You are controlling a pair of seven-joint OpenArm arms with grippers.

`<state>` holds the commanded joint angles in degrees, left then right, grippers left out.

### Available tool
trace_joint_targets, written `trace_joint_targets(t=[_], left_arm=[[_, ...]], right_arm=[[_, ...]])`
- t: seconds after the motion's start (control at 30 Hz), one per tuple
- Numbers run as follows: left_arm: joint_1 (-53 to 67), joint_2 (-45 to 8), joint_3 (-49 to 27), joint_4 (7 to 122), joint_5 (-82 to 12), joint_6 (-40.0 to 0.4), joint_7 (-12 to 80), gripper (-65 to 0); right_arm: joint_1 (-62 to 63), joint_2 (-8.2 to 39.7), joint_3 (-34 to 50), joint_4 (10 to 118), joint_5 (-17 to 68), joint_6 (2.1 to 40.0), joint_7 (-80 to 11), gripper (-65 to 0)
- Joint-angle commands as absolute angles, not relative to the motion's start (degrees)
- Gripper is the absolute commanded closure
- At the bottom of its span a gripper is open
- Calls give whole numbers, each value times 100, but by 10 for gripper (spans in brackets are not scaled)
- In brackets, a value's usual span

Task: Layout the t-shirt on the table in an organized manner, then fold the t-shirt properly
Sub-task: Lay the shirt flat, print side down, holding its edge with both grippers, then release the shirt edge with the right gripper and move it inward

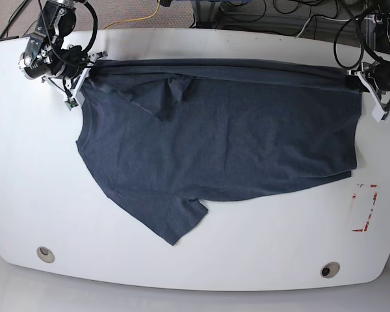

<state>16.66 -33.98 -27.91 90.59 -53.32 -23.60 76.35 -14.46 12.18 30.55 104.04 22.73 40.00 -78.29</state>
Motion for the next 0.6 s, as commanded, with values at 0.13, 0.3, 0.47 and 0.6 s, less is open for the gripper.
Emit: trace_joint_targets(t=[0.13,0.3,0.47,0.6], left_arm=[[1437,-3442,-2703,8822,-5332,-2360,7635,-13],[1077,-3442,-2554,8637,-5332,-2360,7635,-125],[875,-3442,-2466,8629,-5332,-2360,7635,-325],[734,-3442,-2457,8629,-5332,-2360,7635,-385]], right_arm=[[-1367,1209,3055,10404,2273,4000,-7829,0],[-1341,1112,3073,10404,2237,4000,-7829,-2],[-1332,1068,3073,10404,2229,4000,-7829,-117],[-1332,1059,3081,10413,2264,4000,-7829,-306]])
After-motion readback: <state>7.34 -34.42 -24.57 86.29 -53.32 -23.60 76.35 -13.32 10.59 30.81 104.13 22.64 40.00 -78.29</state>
